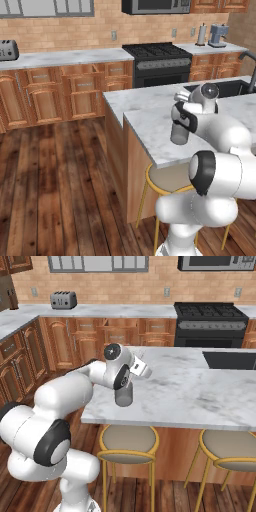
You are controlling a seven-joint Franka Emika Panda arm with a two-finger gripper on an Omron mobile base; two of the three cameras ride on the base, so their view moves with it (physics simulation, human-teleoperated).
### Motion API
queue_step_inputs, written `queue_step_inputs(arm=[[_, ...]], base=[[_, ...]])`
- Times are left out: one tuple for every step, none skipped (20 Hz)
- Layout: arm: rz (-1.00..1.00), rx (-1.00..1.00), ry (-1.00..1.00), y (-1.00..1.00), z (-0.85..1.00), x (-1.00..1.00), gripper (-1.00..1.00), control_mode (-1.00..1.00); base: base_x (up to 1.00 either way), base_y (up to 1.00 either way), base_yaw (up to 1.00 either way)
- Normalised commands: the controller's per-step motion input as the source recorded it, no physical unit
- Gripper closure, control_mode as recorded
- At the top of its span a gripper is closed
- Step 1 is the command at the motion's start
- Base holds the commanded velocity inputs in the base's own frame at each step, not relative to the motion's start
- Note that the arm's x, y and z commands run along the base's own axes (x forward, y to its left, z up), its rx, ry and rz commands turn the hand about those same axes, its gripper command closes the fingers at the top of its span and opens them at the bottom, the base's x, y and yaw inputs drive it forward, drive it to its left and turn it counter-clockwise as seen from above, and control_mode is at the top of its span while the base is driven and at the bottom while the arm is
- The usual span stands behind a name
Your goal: Take a straw from the drawer in front and place it inside the glass cup on the dining counter.
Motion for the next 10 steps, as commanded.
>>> queue_step_inputs(arm=[[-0.02,0.00,-0.06,0.02,0.04,0.00,1.00,-1.00],[-0.04,0.00,-0.04,0.02,0.09,0.00,1.00,-1.00],[-0.05,0.00,-0.02,0.00,0.19,0.00,1.00,-1.00],[-0.06,0.00,0.00,0.00,0.26,0.00,1.00,-1.00],[-0.06,0.00,0.00,0.00,0.29,0.00,1.00,-1.00],[-0.06,0.00,0.00,0.00,0.33,0.00,1.00,-1.00],[-0.06,0.00,0.00,0.00,0.36,0.00,1.00,-1.00],[-0.06,0.00,0.00,0.00,0.36,0.00,1.00,-1.00],[-0.07,0.00,0.00,0.00,0.45,0.00,1.00,-1.00],[-0.08,0.00,0.02,0.00,0.50,0.00,1.00,-1.00]], base=[[0.00,0.00,0.00],[0.00,0.00,0.00],[0.00,0.00,0.00],[0.00,0.00,0.00],[0.00,0.00,0.00],[0.00,0.00,0.00],[0.00,0.00,0.00],[0.00,0.00,0.00],[0.00,0.00,0.00],[0.00,0.00,0.00]])
